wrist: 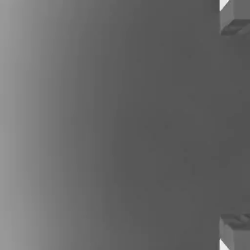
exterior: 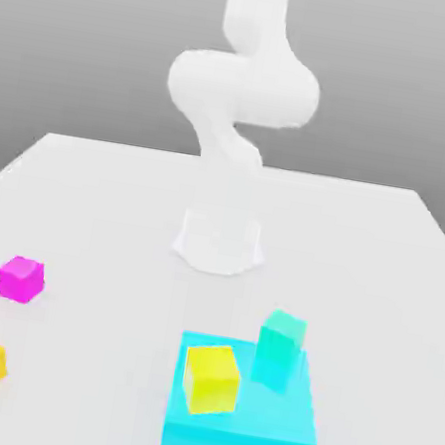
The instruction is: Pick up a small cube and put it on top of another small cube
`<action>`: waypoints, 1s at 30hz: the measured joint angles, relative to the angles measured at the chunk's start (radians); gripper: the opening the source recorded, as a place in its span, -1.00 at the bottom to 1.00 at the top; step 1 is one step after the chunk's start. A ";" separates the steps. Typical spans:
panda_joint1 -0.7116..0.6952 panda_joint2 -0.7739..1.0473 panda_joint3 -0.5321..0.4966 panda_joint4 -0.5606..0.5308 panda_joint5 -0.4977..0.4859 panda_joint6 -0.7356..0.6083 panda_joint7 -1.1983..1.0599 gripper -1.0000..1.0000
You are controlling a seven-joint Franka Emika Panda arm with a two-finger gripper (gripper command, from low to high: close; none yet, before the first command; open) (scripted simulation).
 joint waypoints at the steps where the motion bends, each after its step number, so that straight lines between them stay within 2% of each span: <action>1: -0.031 0.040 -0.015 -0.024 0.003 0.026 0.036 0.00; 20: -0.564 0.743 -0.301 -0.441 0.047 0.484 0.682 0.00; 23: -0.603 0.852 -0.245 -0.437 0.147 0.566 0.630 0.00; 26: -0.698 0.961 -0.127 -0.416 0.243 0.651 0.560 0.00; 27: -0.735 0.995 -0.086 -0.409 0.264 0.679 0.545 -1.00; 30: -0.735 0.995 -0.086 -0.409 0.263 0.679 0.545 -1.00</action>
